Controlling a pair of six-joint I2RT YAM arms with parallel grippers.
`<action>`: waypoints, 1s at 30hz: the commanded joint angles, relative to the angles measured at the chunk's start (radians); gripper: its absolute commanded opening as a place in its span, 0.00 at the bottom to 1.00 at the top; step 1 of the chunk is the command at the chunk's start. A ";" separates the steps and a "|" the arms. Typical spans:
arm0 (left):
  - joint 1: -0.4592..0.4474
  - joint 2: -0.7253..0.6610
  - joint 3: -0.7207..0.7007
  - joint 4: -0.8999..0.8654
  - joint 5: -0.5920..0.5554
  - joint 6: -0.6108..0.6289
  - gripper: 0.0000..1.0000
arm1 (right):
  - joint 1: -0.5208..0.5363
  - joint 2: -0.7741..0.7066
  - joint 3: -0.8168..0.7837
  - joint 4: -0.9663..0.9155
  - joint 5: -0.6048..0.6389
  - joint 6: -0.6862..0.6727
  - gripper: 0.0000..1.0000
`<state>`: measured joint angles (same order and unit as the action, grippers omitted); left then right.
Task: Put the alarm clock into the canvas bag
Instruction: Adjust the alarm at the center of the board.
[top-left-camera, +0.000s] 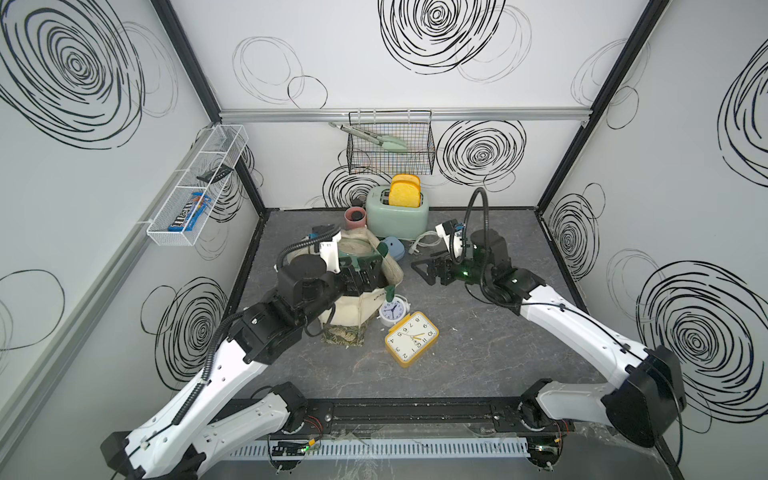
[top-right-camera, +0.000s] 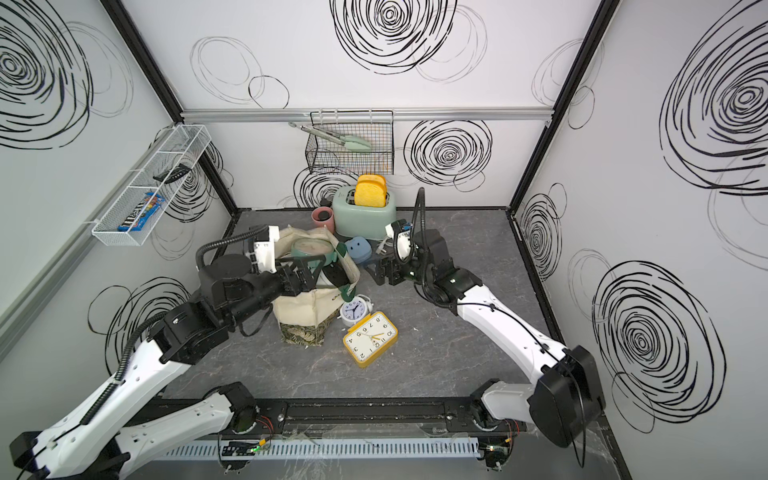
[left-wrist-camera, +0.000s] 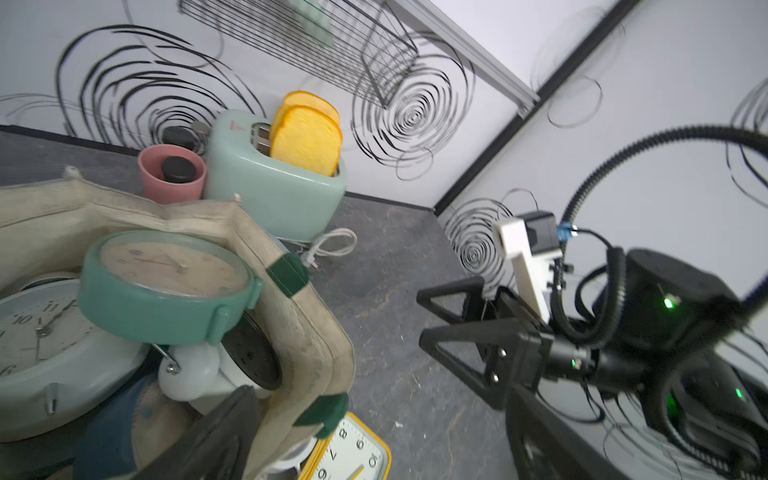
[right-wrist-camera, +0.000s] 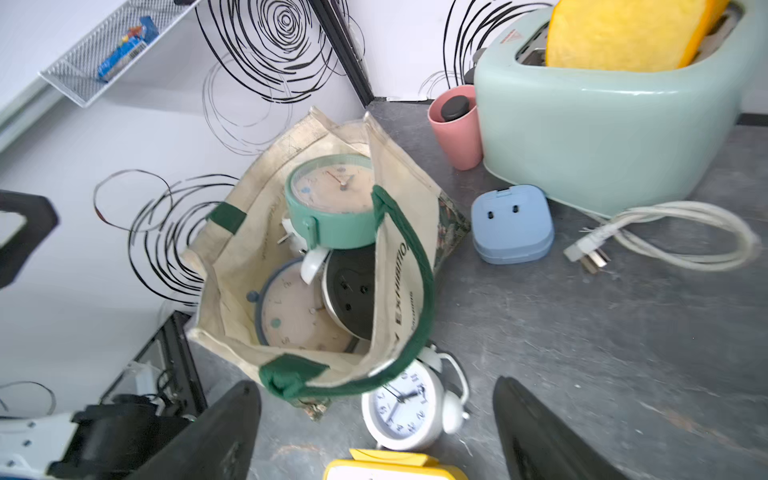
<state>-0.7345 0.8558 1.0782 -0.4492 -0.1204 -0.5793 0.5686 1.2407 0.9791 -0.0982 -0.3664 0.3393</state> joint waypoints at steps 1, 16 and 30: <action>-0.104 -0.034 -0.074 -0.088 -0.004 0.128 0.96 | -0.028 -0.060 -0.111 -0.032 -0.013 0.032 0.94; -0.392 0.107 -0.396 -0.035 -0.150 -0.068 0.60 | -0.069 -0.288 -0.459 -0.082 -0.065 0.225 0.47; -0.316 0.392 -0.391 0.099 -0.240 -0.028 0.21 | -0.028 -0.272 -0.615 0.007 -0.071 0.312 0.23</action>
<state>-1.0588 1.2137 0.6865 -0.4145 -0.3302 -0.6205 0.5301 0.9577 0.3801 -0.1417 -0.4343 0.6250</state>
